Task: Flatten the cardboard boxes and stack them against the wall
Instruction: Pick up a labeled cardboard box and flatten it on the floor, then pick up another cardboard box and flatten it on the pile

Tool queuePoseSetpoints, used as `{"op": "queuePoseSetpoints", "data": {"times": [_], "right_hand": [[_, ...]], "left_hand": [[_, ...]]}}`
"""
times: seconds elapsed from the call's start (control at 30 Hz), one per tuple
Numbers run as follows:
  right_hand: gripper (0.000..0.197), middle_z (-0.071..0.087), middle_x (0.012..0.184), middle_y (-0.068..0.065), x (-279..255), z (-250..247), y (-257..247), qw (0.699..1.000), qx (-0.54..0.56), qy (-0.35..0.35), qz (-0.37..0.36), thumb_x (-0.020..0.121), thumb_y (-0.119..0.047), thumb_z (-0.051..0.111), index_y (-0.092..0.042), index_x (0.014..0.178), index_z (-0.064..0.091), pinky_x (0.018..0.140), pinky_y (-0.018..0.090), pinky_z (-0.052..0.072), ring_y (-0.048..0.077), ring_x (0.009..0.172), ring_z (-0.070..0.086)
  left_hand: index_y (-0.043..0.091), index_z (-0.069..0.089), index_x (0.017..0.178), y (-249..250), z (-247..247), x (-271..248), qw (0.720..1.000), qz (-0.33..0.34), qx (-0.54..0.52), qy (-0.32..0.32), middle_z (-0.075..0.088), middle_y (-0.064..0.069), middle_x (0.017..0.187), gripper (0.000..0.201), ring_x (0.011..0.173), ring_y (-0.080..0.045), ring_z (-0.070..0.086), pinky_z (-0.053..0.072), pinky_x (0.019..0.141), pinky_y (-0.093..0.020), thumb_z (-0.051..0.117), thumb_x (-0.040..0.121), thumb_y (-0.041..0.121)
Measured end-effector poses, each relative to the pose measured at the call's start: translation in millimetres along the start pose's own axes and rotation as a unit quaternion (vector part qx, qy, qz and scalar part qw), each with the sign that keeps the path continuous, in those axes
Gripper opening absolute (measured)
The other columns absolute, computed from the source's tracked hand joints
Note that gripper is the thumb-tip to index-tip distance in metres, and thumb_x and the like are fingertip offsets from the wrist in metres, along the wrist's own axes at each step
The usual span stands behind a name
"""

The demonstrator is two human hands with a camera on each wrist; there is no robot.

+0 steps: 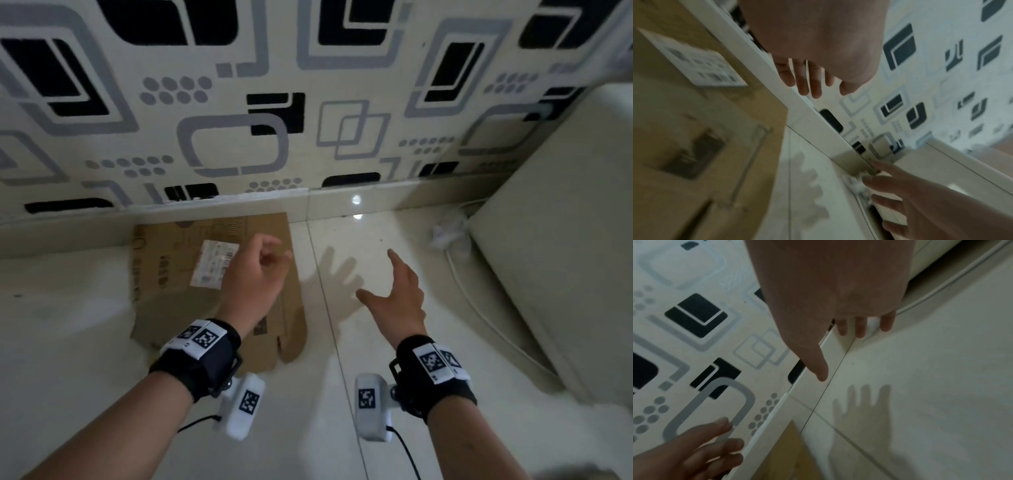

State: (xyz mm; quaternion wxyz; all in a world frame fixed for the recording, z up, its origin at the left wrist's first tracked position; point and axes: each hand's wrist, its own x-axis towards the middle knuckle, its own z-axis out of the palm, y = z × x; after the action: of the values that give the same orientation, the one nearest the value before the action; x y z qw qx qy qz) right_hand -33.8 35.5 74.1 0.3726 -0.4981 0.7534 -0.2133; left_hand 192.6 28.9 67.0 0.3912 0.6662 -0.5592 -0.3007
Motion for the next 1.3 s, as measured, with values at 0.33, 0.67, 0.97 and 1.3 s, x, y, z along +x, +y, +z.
{"op": "queuePoseSetpoints", "data": {"times": [0.33,0.67,0.97,1.3], "right_hand": [[0.1,0.021,0.169,-0.002,-32,-81,85,0.987,-0.063,0.08,0.124,0.083,-0.032,0.081,-0.043,0.161,0.02,0.115,0.056,0.029,0.03,0.151,0.028],[0.097,0.026,0.163,0.004,-61,-112,166,0.963,-0.056,0.073,0.253,0.082,-0.027,0.078,-0.042,0.159,0.021,0.113,0.055,0.035,0.037,0.144,0.033],[0.071,0.033,0.156,0.011,-79,-108,198,0.927,-0.125,0.054,0.349,0.084,-0.025,0.063,-0.026,0.151,0.041,0.12,0.05,0.027,0.038,0.146,0.03],[0.061,0.039,0.157,0.002,-93,-119,213,0.927,-0.14,0.065,0.342,0.086,-0.014,0.046,-0.03,0.144,0.05,0.119,0.048,0.022,0.027,0.148,0.03]], "left_hand": [[0.036,0.056,0.122,74,139,-49,0.98,0.024,-0.015,-0.197,0.065,0.013,0.108,0.038,0.102,-0.006,0.06,0.051,0.085,-0.03,0.063,0.088,0.051],[0.022,0.053,0.136,102,234,-129,0.896,0.029,0.051,-0.441,0.06,0.001,0.126,0.046,0.113,-0.021,0.062,0.05,0.095,-0.035,0.064,0.092,0.028],[0.01,0.051,0.137,96,252,-196,0.808,0.016,0.149,-0.569,0.065,-0.015,0.132,0.053,0.12,-0.034,0.063,0.052,0.096,-0.039,0.064,0.09,0.032],[0.014,0.063,0.13,107,259,-223,0.793,0.002,0.18,-0.582,0.067,-0.013,0.135,0.04,0.124,-0.033,0.062,0.049,0.096,-0.037,0.065,0.094,0.03]]}}
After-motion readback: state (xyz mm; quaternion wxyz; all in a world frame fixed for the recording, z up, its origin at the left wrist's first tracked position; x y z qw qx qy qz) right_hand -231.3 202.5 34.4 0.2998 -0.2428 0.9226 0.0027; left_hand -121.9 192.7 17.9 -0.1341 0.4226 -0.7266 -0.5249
